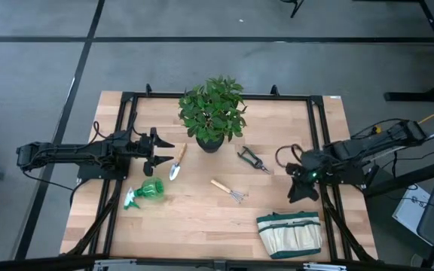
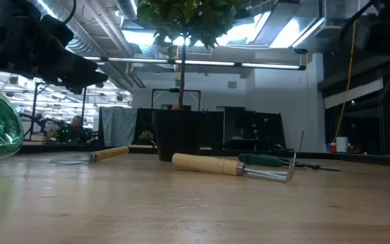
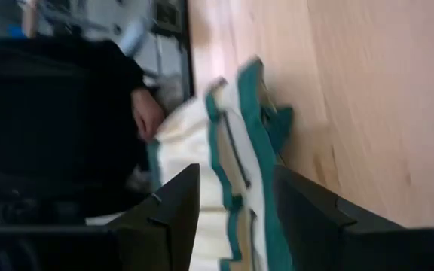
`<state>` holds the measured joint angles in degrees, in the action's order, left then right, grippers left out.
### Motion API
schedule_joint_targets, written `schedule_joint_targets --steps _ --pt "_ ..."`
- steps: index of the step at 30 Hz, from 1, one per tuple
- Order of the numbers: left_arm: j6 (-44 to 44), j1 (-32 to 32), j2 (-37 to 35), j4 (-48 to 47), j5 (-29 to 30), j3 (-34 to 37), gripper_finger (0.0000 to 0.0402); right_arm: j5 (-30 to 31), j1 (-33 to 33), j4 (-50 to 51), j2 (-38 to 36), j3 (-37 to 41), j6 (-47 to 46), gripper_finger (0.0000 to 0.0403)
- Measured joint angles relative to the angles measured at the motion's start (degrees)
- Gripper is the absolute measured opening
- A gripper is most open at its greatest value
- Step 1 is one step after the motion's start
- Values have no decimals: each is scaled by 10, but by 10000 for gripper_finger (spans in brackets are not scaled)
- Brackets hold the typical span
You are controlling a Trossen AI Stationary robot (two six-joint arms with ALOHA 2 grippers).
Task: Pick & Place Garden tools in Gardening bag
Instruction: Prepare the white gardening bag
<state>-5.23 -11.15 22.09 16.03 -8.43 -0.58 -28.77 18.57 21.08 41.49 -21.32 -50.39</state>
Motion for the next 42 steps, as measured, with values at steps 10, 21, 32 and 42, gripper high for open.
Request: schedule_joint_targets --steps 10,21,32,42 --pt "0 0 0 0 0 0 224 -3 52 -65 124 0 14 170" --pt "0 0 0 0 0 0 224 -3 95 -132 221 0 18 170" --pt "0 0 0 0 0 0 224 40 117 -141 278 0 33 169" --pt "0 0 0 0 0 0 224 32 151 -202 302 0 16 169"
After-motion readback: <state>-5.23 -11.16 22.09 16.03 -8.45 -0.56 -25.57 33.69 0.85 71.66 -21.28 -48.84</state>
